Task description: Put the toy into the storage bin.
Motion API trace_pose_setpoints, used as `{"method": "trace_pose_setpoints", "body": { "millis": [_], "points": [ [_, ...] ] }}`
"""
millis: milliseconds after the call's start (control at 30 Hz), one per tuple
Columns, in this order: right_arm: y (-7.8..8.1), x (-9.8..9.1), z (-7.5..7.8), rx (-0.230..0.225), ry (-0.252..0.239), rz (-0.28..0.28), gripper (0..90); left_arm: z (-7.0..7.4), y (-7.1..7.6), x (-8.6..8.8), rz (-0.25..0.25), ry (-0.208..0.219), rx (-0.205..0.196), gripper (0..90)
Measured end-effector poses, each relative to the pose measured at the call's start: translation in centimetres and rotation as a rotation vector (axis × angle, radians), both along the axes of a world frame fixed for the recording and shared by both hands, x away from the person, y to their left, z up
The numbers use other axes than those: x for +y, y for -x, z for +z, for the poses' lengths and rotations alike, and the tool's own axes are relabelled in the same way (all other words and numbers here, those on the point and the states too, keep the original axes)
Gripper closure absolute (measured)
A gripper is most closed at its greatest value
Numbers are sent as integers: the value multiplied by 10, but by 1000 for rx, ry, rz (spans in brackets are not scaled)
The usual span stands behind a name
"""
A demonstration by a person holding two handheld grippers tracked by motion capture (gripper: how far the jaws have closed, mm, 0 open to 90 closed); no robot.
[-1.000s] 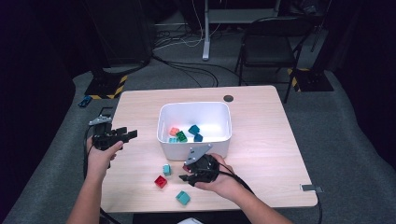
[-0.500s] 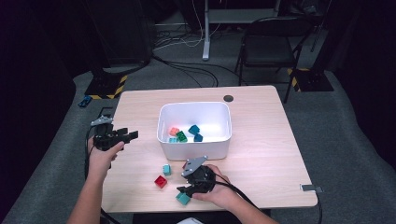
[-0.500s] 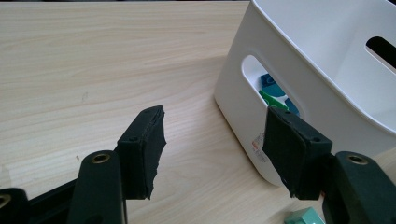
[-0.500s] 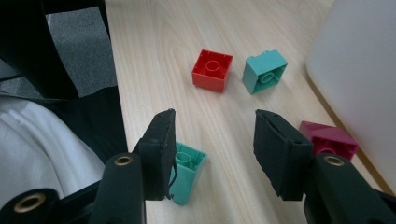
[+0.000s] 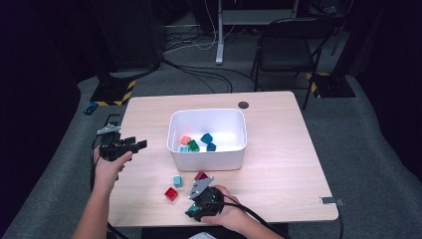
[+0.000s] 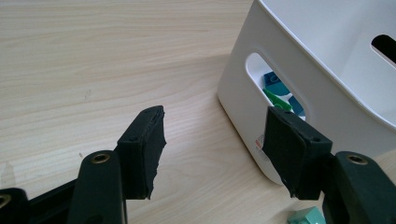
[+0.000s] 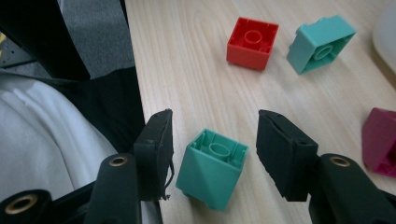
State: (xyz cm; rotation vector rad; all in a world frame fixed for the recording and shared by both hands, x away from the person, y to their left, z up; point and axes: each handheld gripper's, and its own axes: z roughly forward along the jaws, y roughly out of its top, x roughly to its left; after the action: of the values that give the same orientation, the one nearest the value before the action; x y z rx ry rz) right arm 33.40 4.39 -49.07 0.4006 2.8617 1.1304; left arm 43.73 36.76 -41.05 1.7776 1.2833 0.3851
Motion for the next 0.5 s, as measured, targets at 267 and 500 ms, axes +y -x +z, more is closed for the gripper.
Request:
{"method": "trace_pose_setpoints", "body": {
  "millis": [267, 500],
  "points": [
    [-3, -3, -11, 10, 32, -20, 469, -1, -1, 0, -2, -3, 6, 385],
    [-8, -8, -13, 22, 36, -34, 573, -2, -2, 0, 0, -2, -1, 384]
  ]
}}
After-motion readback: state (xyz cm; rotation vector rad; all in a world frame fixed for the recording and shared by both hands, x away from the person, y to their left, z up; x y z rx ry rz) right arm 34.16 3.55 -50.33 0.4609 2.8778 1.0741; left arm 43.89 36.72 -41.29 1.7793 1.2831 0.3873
